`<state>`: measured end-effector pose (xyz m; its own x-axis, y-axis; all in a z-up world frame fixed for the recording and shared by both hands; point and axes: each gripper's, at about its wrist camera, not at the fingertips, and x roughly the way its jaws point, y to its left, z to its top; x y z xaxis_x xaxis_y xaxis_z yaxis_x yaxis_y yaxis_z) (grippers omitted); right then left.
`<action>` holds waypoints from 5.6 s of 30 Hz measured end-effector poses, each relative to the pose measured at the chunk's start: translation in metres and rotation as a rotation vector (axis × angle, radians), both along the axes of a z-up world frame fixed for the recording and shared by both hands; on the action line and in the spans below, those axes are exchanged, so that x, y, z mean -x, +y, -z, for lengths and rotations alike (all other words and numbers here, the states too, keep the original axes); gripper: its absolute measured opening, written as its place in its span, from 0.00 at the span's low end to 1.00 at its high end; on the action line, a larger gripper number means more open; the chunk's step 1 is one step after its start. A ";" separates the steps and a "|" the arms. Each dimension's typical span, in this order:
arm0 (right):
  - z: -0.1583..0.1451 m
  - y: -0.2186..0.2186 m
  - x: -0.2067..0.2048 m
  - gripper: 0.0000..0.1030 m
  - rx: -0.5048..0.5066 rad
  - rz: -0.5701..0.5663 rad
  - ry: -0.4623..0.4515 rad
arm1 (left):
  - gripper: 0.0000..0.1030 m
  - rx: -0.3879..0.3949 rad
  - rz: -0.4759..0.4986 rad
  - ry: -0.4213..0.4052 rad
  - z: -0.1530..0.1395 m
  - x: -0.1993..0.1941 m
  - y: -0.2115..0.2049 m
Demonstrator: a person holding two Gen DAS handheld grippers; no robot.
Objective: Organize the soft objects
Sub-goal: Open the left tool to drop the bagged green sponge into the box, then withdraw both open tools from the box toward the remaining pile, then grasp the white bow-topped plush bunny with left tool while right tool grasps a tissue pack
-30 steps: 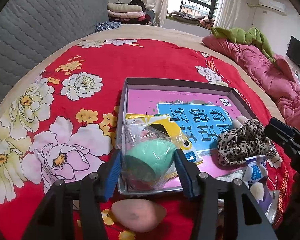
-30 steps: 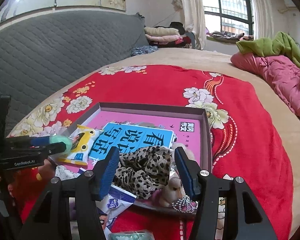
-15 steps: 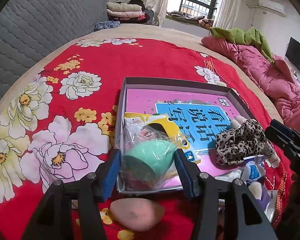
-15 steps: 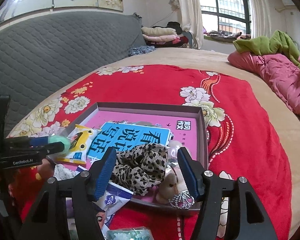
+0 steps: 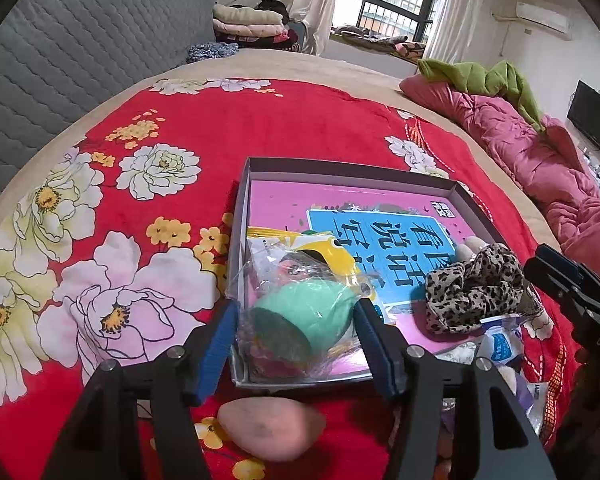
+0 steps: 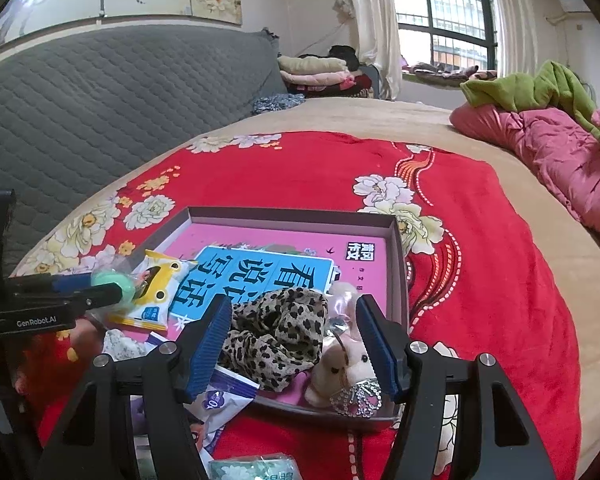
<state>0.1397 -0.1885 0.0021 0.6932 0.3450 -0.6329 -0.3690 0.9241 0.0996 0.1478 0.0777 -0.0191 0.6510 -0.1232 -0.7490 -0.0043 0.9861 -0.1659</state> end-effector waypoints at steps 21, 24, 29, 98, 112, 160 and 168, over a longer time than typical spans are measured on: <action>0.000 0.001 0.002 0.65 0.001 0.004 -0.004 | 0.67 0.020 0.005 -0.054 -0.012 0.006 0.002; -0.001 0.000 0.003 0.65 0.001 0.007 -0.005 | 0.67 0.020 0.006 -0.064 -0.014 0.007 0.002; 0.000 -0.001 0.003 0.69 0.001 0.016 -0.013 | 0.67 0.017 -0.005 -0.069 -0.015 0.009 0.004; -0.038 -0.032 0.089 0.72 0.016 0.079 -0.043 | 0.68 -0.023 0.046 -0.118 -0.054 0.115 -0.034; -0.025 -0.039 0.110 0.72 -0.005 0.058 0.064 | 0.68 -0.010 0.152 -0.065 -0.042 0.125 -0.057; 0.055 -0.010 0.079 0.72 0.171 0.008 0.302 | 0.68 -0.057 0.182 0.097 0.017 0.090 -0.074; 0.059 -0.010 0.069 0.60 0.154 0.014 0.307 | 0.52 -0.057 0.204 0.080 0.018 0.088 -0.077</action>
<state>0.0712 -0.1986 -0.0571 0.4659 0.2214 -0.8567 -0.3308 0.9416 0.0635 0.0598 0.0004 -0.0369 0.5548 -0.2024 -0.8070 0.1850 0.9757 -0.1175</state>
